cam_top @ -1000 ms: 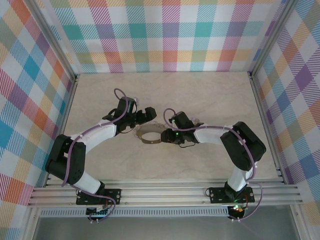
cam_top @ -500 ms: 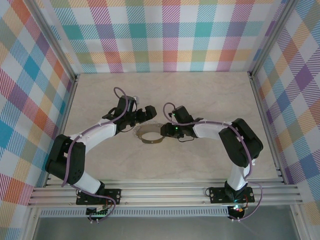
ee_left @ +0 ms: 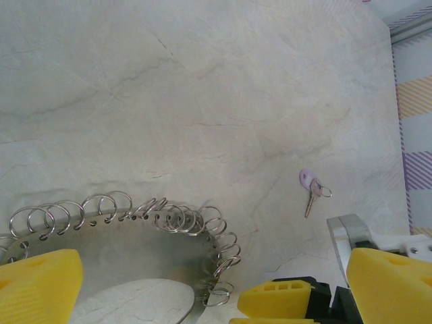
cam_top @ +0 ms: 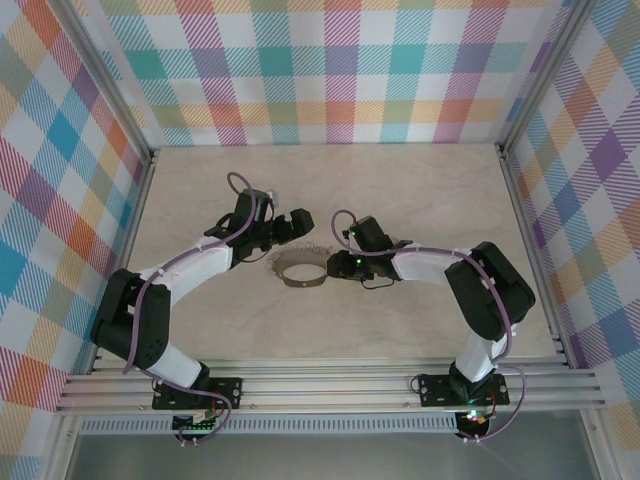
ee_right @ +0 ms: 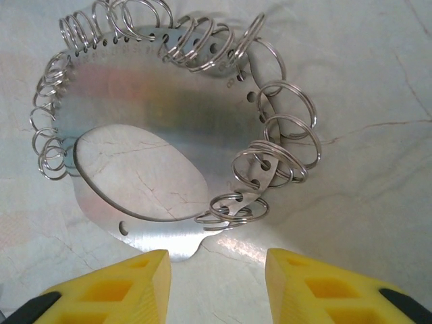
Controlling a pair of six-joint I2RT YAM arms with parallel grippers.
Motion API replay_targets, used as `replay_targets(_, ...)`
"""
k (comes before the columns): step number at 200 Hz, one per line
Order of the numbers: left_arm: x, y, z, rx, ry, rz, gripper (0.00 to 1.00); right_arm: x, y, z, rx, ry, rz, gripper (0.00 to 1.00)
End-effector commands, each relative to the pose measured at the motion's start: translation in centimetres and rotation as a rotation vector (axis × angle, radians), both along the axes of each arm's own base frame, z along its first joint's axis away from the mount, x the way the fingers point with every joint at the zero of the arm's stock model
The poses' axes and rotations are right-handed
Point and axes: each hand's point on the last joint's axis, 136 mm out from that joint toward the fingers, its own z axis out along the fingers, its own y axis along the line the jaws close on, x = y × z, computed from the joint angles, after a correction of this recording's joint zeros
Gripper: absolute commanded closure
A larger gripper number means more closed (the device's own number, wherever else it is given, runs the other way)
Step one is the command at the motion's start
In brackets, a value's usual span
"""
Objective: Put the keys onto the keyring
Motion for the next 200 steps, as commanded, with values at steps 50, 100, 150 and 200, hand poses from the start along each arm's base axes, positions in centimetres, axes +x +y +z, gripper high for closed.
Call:
replay_targets(50,0.1,-0.2,0.9,-0.010,-0.017,-0.004,0.00,1.0,0.7,-0.1,0.014,-0.008,0.001,0.59)
replay_targets(100,0.1,-0.2,1.0,-0.012,-0.018,-0.004,0.00,1.9,1.1,-0.4,0.010,-0.014,0.005,0.59)
replay_targets(150,0.1,-0.1,1.1,-0.011,-0.023,-0.003,0.00,2.4,0.7,-0.5,-0.005,-0.024,-0.007,0.59)
replay_targets(200,0.1,-0.2,1.1,-0.013,-0.021,-0.002,0.00,3.0,1.3,0.1,0.010,-0.043,0.013,0.59)
